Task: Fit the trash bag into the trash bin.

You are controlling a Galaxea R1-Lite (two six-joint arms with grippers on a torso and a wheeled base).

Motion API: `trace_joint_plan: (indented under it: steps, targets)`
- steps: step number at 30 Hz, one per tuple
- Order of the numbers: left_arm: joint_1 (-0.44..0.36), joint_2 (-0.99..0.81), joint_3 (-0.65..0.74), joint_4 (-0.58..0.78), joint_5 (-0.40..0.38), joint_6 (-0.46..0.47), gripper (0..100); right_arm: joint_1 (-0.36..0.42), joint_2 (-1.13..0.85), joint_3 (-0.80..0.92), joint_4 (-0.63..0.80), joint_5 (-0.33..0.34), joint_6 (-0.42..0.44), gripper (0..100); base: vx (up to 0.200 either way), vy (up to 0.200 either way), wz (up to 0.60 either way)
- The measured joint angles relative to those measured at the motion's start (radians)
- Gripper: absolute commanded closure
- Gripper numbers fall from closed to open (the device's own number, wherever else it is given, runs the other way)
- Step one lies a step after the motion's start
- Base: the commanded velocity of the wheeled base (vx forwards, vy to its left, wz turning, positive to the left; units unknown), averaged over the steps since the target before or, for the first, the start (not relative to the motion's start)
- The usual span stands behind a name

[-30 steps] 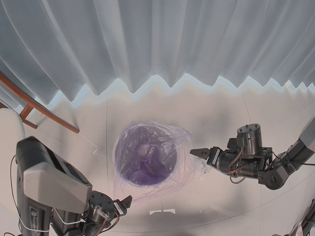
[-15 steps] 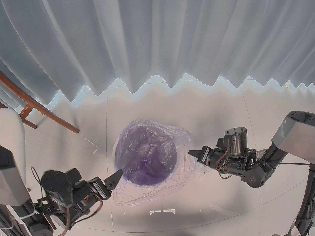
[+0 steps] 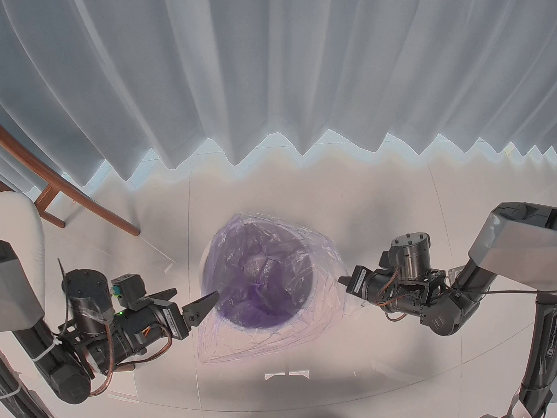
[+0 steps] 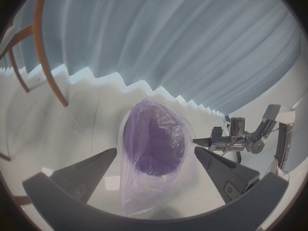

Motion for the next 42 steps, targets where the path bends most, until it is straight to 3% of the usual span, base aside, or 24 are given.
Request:
trace_joint_plan:
  steps: [5, 13, 20, 38, 39, 42]
  targets:
    - [0.001, 0.077, -0.097, 0.019, -0.024, 0.064, 0, 0.000, -0.004, 0.023, -0.003, -0.006, 0.002, 100, 0.000, 0.000, 0.00]
    - [0.006, 0.180, -0.239, 0.067, -0.038, 0.077, 0, 0.001, -0.019, 0.045, -0.010, -0.010, 0.003, 100, 0.000, 0.000, 0.00]
    - [0.011, 0.233, -0.351, 0.154, 0.002, 0.116, 0, 0.003, -0.029, 0.061, -0.024, -0.010, 0.003, 100, 0.000, 0.000, 0.00]
    - [0.008, 0.280, -0.424, 0.181, 0.048, 0.143, 0, 0.003, -0.033, 0.069, -0.025, -0.011, 0.003, 100, 0.000, 0.000, 0.00]
    - [0.006, 0.284, -0.428, 0.182, 0.048, 0.143, 100, 0.003, -0.033, 0.071, -0.026, -0.011, 0.003, 100, 0.000, 0.000, 0.00]
    - [0.003, 0.300, -0.438, 0.181, 0.049, 0.143, 100, 0.003, -0.035, 0.077, -0.027, -0.011, 0.003, 100, 0.000, 0.000, 0.00]
